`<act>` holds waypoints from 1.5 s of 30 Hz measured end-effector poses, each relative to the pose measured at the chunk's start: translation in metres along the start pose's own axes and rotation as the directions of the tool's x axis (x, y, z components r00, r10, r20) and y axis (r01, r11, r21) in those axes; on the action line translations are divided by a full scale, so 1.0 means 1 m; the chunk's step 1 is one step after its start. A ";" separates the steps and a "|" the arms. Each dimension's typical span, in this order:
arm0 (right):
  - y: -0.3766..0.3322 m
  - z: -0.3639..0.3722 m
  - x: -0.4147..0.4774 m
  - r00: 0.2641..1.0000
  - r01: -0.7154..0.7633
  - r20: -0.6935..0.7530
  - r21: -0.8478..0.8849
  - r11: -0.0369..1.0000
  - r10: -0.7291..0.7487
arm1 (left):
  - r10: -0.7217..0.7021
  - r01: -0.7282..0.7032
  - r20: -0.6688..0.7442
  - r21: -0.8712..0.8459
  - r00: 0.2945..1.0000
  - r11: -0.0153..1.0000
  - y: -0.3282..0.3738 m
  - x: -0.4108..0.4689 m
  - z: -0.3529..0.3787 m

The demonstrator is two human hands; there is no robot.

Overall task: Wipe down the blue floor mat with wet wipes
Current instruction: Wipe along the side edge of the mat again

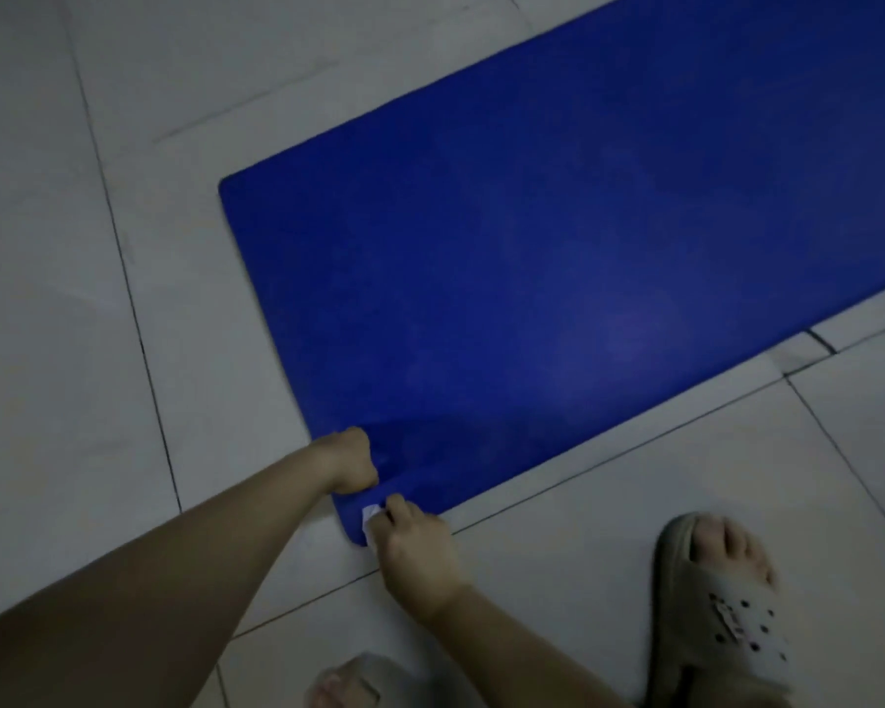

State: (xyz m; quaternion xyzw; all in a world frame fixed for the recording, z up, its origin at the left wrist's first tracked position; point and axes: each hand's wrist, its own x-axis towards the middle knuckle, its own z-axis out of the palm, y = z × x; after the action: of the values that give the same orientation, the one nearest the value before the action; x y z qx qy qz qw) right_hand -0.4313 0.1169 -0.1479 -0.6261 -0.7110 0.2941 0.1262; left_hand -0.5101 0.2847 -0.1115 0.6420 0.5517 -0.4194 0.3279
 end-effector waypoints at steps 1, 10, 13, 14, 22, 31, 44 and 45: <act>-0.001 0.001 -0.001 1.000 -0.020 0.001 0.023 1.000 0.020 | -0.010 0.010 0.003 -0.016 1.000 1.000 0.000 -0.001 0.002; 0.059 -0.034 -0.022 0.871 -0.339 -0.277 0.259 0.905 0.406 | -0.042 0.032 -0.017 -0.389 0.999 0.921 -0.011 -0.001 0.014; 0.082 -0.052 -0.031 0.733 -0.442 -0.398 0.337 0.831 0.551 | -0.019 -0.009 -0.069 -0.390 0.997 0.921 -0.017 0.001 0.025; 0.079 -0.051 -0.030 0.714 -0.434 -0.416 0.368 0.822 0.563 | -0.016 -0.015 -0.079 -0.381 0.997 0.924 -0.017 0.002 0.026; -0.030 0.034 0.006 0.972 -0.147 -0.162 0.141 0.979 0.169 | -0.031 0.006 -0.068 -0.346 0.997 0.938 -0.012 0.012 0.019; 0.096 -0.048 -0.024 0.875 -0.292 -0.362 0.138 0.947 0.322 | 0.017 -0.039 -0.066 -0.356 0.998 0.934 -0.021 0.021 0.024; 0.022 0.001 -0.006 0.988 0.005 -0.155 0.031 0.999 -0.001 | -0.042 0.005 -0.103 -0.331 0.994 0.944 -0.020 0.018 0.025; 0.037 -0.013 -0.010 0.978 -0.032 -0.206 0.056 0.998 0.043 | -0.037 0.001 -0.100 -0.335 0.994 0.942 -0.020 0.017 0.026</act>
State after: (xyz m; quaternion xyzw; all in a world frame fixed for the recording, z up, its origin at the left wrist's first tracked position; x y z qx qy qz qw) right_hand -0.3918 0.1122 -0.1574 -0.6629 -0.6742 0.2484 0.2104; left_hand -0.5341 0.2729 -0.1374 0.5928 0.6376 -0.2884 0.3986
